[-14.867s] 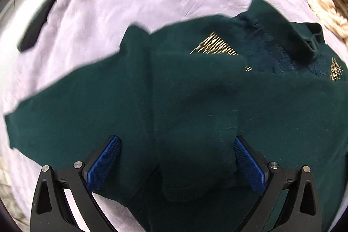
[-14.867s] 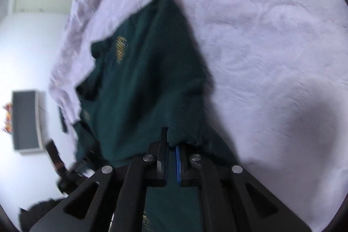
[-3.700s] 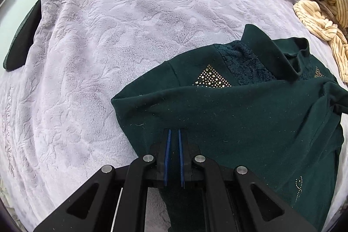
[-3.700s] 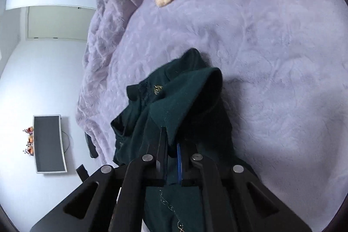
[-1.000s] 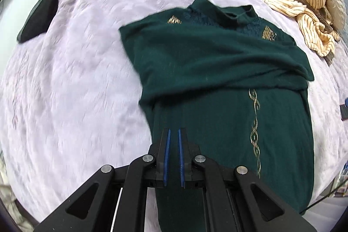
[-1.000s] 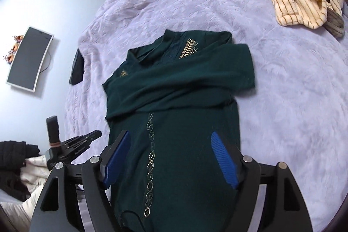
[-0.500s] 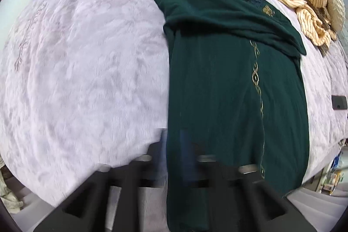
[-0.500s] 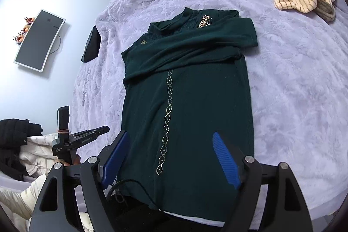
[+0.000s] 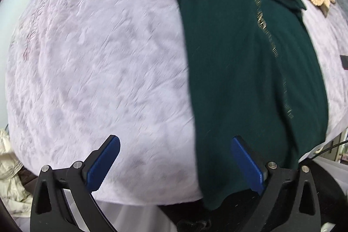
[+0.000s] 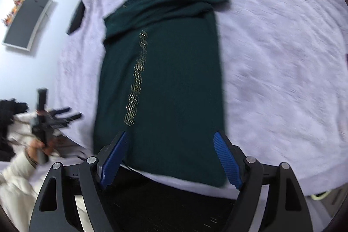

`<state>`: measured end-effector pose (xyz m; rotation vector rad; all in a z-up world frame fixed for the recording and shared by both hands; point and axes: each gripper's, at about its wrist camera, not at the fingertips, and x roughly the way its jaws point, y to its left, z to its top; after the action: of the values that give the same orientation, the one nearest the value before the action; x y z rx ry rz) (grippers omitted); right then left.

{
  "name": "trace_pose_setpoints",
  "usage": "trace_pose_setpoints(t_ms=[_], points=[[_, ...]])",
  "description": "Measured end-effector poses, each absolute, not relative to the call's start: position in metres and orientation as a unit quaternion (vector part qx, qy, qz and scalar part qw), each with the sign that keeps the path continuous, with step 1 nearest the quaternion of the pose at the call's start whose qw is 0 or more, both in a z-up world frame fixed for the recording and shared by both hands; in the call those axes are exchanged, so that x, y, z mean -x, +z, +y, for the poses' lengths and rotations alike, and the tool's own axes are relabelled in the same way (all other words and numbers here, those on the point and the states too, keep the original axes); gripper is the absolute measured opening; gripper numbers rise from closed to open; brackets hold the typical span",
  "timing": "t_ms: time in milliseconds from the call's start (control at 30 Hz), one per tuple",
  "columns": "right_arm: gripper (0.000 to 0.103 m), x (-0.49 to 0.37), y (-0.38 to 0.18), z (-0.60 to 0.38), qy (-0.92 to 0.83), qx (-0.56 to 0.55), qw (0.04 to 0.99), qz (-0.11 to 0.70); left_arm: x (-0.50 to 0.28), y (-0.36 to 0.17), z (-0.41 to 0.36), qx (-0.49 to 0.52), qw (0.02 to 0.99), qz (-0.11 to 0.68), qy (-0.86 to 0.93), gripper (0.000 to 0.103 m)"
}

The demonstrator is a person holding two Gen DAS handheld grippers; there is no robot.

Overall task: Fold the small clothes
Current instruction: 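Move both grippers open to the hem of the green top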

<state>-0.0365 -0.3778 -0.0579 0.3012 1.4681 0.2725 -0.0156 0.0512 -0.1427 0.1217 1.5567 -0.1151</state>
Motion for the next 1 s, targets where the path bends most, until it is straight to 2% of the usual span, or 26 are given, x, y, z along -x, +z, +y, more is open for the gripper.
trace_pose_setpoints(t_ms=[133, 400, 667, 833, 1000], points=[[0.083, 0.057, -0.063, -0.412, 0.063, -0.050, 0.712, 0.697, 0.019, -0.150, 0.053, -0.059, 0.708, 0.703, -0.038, 0.102], [0.083, 0.068, -0.094, -0.422, 0.064, -0.121, 0.695, 0.706, 0.020, -0.161, 0.026, -0.069, 0.707, 0.702, -0.040, 0.102], [0.083, 0.068, -0.118, -0.385, 0.108, -0.120, 0.679, 0.716, 0.021, -0.168, 0.003, -0.082, 0.706, 0.703, -0.029, 0.102], [0.083, 0.078, -0.121, -0.388, 0.117, -0.102, 0.667, 0.729, 0.030, -0.183, 0.018, -0.076, 0.700, 0.710, -0.021, 0.102], [0.083, 0.087, -0.131, -0.399, 0.119, -0.116, 0.654, 0.738, 0.034, -0.206, 0.040, -0.026, 0.682, 0.730, -0.036, 0.102]])
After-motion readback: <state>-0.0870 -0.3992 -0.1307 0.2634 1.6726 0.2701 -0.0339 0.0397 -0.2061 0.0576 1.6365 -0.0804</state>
